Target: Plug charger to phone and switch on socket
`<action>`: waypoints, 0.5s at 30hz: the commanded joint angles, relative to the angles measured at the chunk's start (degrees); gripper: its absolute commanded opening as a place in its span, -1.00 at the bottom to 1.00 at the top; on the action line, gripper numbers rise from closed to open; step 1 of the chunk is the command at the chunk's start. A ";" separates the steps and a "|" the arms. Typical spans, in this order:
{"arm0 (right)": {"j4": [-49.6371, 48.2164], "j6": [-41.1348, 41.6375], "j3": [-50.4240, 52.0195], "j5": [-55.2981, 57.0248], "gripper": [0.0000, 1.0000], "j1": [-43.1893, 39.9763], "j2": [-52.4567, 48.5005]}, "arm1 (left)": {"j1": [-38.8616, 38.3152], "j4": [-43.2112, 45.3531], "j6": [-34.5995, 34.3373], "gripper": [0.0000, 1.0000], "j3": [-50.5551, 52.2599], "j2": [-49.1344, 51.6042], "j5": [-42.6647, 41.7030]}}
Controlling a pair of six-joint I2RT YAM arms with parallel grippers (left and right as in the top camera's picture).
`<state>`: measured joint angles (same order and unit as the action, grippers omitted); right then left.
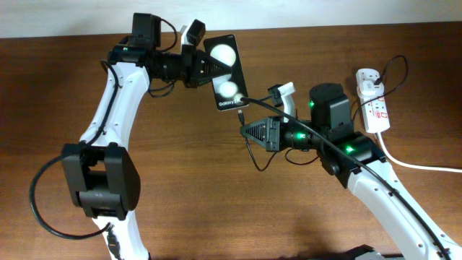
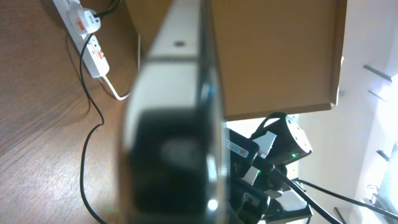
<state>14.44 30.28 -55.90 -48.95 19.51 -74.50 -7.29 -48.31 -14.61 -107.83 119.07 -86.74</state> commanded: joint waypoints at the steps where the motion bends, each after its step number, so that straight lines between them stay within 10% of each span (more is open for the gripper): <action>1: -0.59 0.28 0.39 0.15 -0.92 0.42 -0.26 | -0.50 0.33 -0.35 -1.00 -0.61 -1.68 -0.48; 15: -0.61 0.28 0.39 0.15 -0.92 0.42 -0.26 | -1.53 0.33 -0.35 -1.00 -0.61 -1.68 -0.48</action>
<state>14.13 30.30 -55.90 -48.93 19.51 -74.54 -8.21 -48.14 -14.63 -107.83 119.07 -85.71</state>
